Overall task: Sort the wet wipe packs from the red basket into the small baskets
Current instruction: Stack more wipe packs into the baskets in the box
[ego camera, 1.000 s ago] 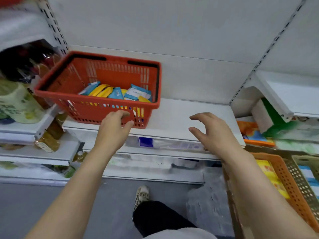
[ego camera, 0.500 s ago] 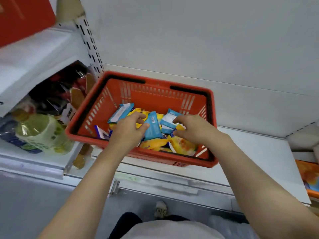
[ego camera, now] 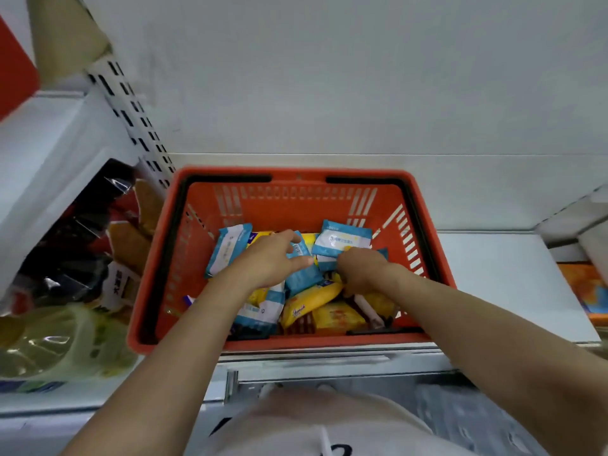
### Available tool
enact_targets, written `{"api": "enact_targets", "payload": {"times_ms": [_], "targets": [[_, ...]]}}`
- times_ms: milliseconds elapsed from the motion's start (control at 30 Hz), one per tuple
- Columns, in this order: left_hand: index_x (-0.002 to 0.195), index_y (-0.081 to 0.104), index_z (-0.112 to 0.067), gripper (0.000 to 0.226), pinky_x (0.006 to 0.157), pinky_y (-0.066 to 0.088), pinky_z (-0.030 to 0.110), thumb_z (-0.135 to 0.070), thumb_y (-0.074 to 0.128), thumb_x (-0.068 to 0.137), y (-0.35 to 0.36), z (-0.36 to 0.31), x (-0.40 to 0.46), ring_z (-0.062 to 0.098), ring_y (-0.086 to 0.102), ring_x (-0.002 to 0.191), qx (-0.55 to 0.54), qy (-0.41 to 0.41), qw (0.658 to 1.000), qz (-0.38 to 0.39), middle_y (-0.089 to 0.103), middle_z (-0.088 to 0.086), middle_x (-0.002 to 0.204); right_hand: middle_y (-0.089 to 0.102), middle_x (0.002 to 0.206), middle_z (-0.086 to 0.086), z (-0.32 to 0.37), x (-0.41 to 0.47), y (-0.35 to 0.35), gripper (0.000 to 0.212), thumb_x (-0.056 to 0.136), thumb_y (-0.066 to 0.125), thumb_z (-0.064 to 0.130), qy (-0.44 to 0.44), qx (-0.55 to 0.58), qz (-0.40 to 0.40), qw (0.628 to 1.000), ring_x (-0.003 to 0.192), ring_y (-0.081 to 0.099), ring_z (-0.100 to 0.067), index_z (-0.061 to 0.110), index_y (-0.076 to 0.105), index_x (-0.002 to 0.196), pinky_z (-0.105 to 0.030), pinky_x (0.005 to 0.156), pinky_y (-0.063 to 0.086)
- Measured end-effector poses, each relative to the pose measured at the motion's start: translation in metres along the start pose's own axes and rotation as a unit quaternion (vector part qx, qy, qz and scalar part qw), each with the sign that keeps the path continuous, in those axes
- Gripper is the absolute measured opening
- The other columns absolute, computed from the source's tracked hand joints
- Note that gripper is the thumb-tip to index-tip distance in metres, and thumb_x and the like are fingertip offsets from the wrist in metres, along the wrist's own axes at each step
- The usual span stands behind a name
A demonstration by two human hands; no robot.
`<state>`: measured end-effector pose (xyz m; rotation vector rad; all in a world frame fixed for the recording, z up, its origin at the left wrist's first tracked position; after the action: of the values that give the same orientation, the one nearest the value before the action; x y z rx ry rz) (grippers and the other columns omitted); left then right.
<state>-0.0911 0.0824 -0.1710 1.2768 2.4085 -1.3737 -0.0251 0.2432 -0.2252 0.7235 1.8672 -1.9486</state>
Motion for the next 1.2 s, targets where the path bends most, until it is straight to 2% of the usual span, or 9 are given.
{"api": "enact_targets", "payload": {"times_ms": [133,200,367,467,700,833,933,1033,1200], "targets": [[0.139,0.046,-0.035,0.063,0.098,0.049,0.039,-0.057,0.066,0.083,-0.01,-0.005,0.008,0.014,0.057,0.117,-0.07,0.047,0.996,0.007,0.055,-0.006,0.135,0.069,0.071,0.009,-0.024,-0.021,-0.032,0.009,0.073,0.083,0.023,0.005,0.249,-0.065,0.966,0.067,0.062,-0.006,0.023,0.074,0.069,-0.026,0.064,0.047],[0.14,0.046,-0.035,0.067,0.099,0.048,0.036,-0.053,0.071,0.08,-0.011,-0.012,0.013,0.012,0.055,0.12,-0.103,0.074,0.992,0.007,0.055,-0.007,0.136,0.069,0.063,0.01,-0.031,-0.035,-0.044,0.022,0.074,0.081,0.012,0.011,0.363,-0.097,0.927,0.061,0.061,-0.003,0.025,0.071,0.061,-0.026,0.06,0.049],[0.135,0.053,-0.028,0.062,0.099,0.05,0.033,-0.04,0.077,0.079,-0.012,-0.023,0.022,0.008,0.059,0.114,-0.194,0.096,0.975,0.046,0.06,-0.005,0.129,0.075,0.078,-0.012,-0.023,-0.049,-0.048,0.008,0.085,0.073,0.006,0.001,0.572,-0.133,0.809,0.069,0.07,-0.015,0.011,0.072,0.08,-0.027,0.06,0.055],[0.129,0.057,-0.031,0.057,0.097,0.052,0.036,-0.041,0.079,0.077,-0.012,-0.021,0.025,0.008,0.063,0.107,-0.216,0.075,0.973,0.039,0.062,-0.006,0.121,0.075,0.08,-0.011,-0.018,-0.047,-0.04,0.004,0.09,0.07,0.011,0.018,0.681,-0.133,0.72,0.069,0.072,-0.022,0.012,0.066,0.087,-0.03,0.058,0.057],[0.129,0.056,-0.027,0.093,0.091,0.055,0.041,-0.067,0.085,0.05,-0.007,-0.014,0.031,0.015,0.064,0.105,-0.169,-0.013,0.986,0.006,0.064,-0.005,0.119,0.075,0.088,-0.017,-0.021,-0.044,-0.033,0.02,0.086,0.075,0.022,0.095,0.772,-0.16,0.607,0.07,0.074,-0.025,0.007,0.066,0.097,-0.035,0.059,0.061],[0.109,0.06,-0.021,0.088,0.067,0.057,0.032,-0.073,0.083,0.041,-0.019,0.0,0.026,0.013,0.068,0.087,-0.209,-0.071,0.974,-0.053,0.07,-0.003,0.1,0.077,0.091,-0.011,-0.023,-0.042,-0.027,0.038,0.084,0.075,0.038,0.121,0.776,-0.102,0.611,0.08,0.075,-0.024,0.008,0.064,0.106,-0.034,0.066,0.059],[0.09,0.063,-0.012,0.086,0.07,0.061,0.043,-0.075,0.081,0.033,-0.03,0.01,0.022,0.02,0.073,0.073,-0.254,-0.095,0.958,-0.095,0.075,0.004,0.08,0.077,0.09,-0.007,-0.02,-0.039,-0.023,0.033,0.089,0.069,0.041,0.121,0.76,-0.094,0.632,0.079,0.075,-0.022,0.012,0.062,0.102,-0.032,0.064,0.058],[0.074,0.059,-0.012,0.064,0.065,0.056,0.042,-0.059,0.09,0.045,-0.039,0.016,0.019,0.023,0.066,0.065,-0.327,-0.076,0.931,-0.146,0.072,0.008,0.07,0.077,0.085,-0.002,-0.019,-0.039,-0.024,0.033,0.091,0.064,0.049,0.144,0.722,-0.099,0.67,0.074,0.075,-0.018,0.017,0.06,0.099,-0.027,0.057,0.056],[0.068,0.058,-0.015,0.04,0.058,0.048,0.027,-0.04,0.089,0.064,-0.05,0.026,0.011,0.017,0.063,0.059,-0.399,-0.054,0.892,-0.205,0.069,0.003,0.067,0.077,0.089,-0.006,-0.016,-0.047,-0.031,0.042,0.083,0.075,0.042,0.13,0.739,-0.083,0.656,0.078,0.076,-0.021,0.011,0.061,0.108,-0.031,0.062,0.059]]}}
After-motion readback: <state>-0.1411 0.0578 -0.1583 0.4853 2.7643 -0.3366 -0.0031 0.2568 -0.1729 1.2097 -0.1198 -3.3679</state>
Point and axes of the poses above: each hand's wrist, its own x-axis towards the middle knuckle, its own y-axis out of the palm, z = x × y, the point moved 5 cm from there along x, towards the middle knuckle
